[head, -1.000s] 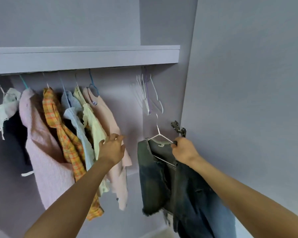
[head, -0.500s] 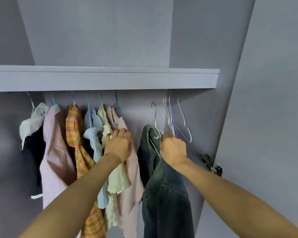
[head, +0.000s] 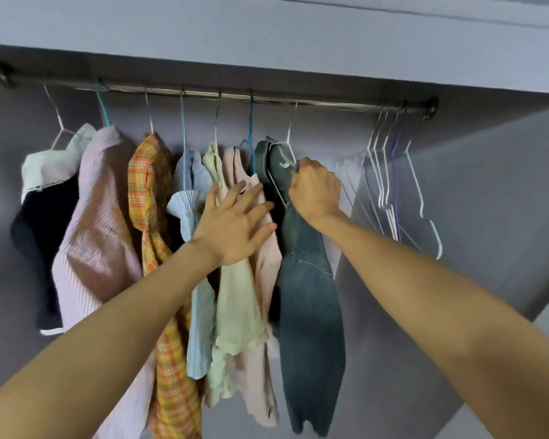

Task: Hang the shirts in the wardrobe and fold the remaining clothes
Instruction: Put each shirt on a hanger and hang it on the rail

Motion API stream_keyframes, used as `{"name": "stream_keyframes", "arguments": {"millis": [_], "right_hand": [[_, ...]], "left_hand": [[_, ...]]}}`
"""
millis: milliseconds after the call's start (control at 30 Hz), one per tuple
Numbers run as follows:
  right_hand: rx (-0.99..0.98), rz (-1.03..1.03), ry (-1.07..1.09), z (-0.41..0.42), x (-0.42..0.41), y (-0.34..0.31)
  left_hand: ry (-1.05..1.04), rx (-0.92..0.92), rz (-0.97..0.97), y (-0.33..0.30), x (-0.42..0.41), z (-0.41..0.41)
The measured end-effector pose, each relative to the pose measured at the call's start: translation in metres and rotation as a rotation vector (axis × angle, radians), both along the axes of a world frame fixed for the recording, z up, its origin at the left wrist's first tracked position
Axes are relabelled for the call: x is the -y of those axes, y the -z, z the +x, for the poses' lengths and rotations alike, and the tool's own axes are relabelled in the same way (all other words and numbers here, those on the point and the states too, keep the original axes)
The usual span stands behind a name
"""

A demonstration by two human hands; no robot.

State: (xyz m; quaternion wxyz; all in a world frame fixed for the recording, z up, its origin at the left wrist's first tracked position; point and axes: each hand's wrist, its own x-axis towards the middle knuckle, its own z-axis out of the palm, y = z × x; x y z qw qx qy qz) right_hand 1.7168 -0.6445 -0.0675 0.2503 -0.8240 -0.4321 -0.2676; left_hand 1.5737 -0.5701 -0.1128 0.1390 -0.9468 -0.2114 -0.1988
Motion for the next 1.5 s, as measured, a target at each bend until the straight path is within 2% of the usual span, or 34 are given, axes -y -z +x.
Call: {"name": "stream_keyframes", "arguments": {"millis": [167,300,433,567,667,800,933,1033,1133,1200,1267,1400,1500], "right_hand": [[-0.051,-0.013,-0.022,0.005,-0.028,-0.016],[-0.185,-0.043,-0.01,0.003,-0.026,-0.014],[-0.344,-0.059,-0.068,-0.009,-0.006,-0.003],[-0.368,-0.239,-0.096,-0.031,0.028,0.015],[-0.375,-0.276,-0.128,-0.059,0.064,0.031],[-0.268,-0.231,-0.146,-0.107,0.11,0.045],[-0.367,-0.173,-0.381,-0.173,0.146,0.062],[-0.597,-0.151,-0.611,-0.223,0.162,0.083],[-0.826,-0.239,-0.764,-0.275,0.168,0.111],[-0.91,-0.314,-0.862,-0.315,0.17,0.133],[-0.941,-0.384,-0.954,-0.345,0.172,0.151],[-0.977,-0.675,-1.193,-0.42,0.206,0.188],[-0.911,-0.908,-1.375,-0.474,0.246,0.207]], "left_hand": [[-0.014,-0.036,-0.038,0.001,-0.006,-0.01],[-0.019,-0.043,-0.101,0.002,-0.005,-0.014],[-0.051,-0.056,-0.171,0.004,0.001,-0.02],[-0.052,-0.092,-0.271,0.0,0.011,-0.034],[-0.061,-0.09,-0.266,-0.001,0.034,-0.06],[-0.067,0.018,-0.323,0.002,0.078,-0.11],[-0.128,0.245,-0.42,0.019,0.129,-0.179],[-0.326,0.31,-0.53,0.045,0.161,-0.239],[-0.548,0.364,-0.642,0.077,0.197,-0.303],[-0.705,0.46,-0.703,0.096,0.231,-0.354],[-0.863,0.54,-0.731,0.109,0.26,-0.391],[-1.3,0.708,-0.744,0.136,0.362,-0.459],[-1.576,0.8,-0.718,0.15,0.448,-0.49]]}}
